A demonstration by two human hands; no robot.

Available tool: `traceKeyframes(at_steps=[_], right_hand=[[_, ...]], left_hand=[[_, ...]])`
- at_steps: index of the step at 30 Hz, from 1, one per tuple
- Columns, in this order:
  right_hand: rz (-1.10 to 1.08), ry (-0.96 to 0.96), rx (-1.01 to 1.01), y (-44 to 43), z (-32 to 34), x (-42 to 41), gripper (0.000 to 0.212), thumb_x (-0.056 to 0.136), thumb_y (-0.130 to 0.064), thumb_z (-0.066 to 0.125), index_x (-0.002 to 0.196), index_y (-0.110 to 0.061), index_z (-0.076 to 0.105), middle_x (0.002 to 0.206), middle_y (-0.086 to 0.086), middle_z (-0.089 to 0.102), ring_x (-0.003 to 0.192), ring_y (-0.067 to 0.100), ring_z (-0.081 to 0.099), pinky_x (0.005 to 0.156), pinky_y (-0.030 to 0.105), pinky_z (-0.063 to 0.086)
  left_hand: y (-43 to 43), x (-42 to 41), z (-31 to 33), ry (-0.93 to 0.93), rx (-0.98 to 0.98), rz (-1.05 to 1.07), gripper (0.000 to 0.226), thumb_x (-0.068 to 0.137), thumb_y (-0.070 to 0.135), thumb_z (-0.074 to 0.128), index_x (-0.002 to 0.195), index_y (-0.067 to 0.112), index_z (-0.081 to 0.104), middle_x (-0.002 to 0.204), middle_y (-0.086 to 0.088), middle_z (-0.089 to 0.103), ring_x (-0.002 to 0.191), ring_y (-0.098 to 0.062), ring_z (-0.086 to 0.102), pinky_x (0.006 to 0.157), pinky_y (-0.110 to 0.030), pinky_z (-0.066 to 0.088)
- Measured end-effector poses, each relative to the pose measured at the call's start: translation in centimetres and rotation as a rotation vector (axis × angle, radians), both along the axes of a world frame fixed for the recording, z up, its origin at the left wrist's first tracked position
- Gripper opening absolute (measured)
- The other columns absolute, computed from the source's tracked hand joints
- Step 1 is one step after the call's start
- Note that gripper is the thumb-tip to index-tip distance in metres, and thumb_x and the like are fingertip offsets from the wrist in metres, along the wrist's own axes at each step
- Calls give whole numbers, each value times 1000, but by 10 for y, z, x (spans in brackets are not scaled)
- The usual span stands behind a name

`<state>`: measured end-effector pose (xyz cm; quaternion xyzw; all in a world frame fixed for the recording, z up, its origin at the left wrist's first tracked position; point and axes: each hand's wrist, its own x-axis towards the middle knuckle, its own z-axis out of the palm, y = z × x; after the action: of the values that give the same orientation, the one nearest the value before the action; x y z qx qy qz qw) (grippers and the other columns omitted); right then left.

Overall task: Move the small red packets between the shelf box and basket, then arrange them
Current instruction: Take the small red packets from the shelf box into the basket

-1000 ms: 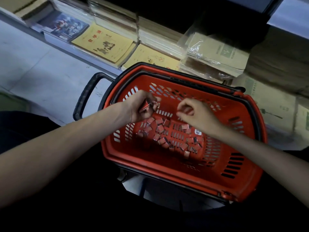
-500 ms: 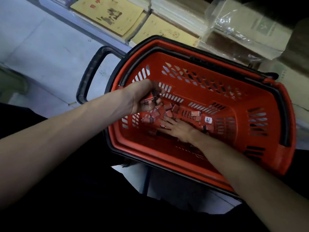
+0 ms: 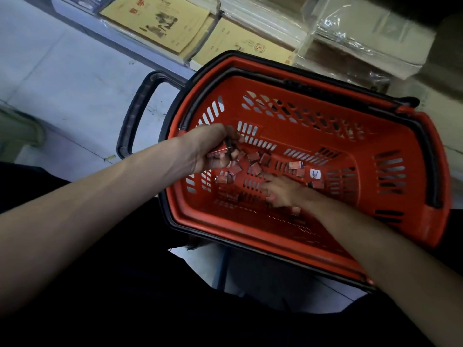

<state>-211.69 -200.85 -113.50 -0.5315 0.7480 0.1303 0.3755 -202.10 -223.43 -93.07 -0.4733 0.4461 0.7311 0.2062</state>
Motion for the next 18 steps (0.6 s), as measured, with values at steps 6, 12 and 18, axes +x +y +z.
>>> traceKeyframes(at_steps=[6, 12, 18], right_hand=[[-320, -41, -63, 22, -2, 0, 21, 80, -9, 75, 87, -21, 58, 82, -7, 58, 78, 16, 58, 63, 27, 39], [-235, 4, -129, 30, -5, 17, 19, 87, -5, 67, 100, -15, 57, 104, 4, 65, 96, 23, 65, 78, 32, 50], [-516, -96, -285, 20, 30, -5, 23, 81, -11, 79, 100, -15, 66, 98, -1, 70, 94, 20, 67, 72, 25, 41]], left_hand=[[4, 0, 3, -4, 14, -17, 13, 102, 12, 49, 101, 8, 61, 55, -7, 60, 42, -11, 58, 33, -15, 39], [10, -2, 5, -31, 28, -47, 15, 101, 15, 49, 94, 10, 61, 62, -9, 65, 49, -12, 60, 38, -17, 47], [6, -5, 1, -83, 203, 1, 19, 99, 8, 49, 93, 8, 67, 86, -6, 66, 54, -11, 66, 31, -14, 39]])
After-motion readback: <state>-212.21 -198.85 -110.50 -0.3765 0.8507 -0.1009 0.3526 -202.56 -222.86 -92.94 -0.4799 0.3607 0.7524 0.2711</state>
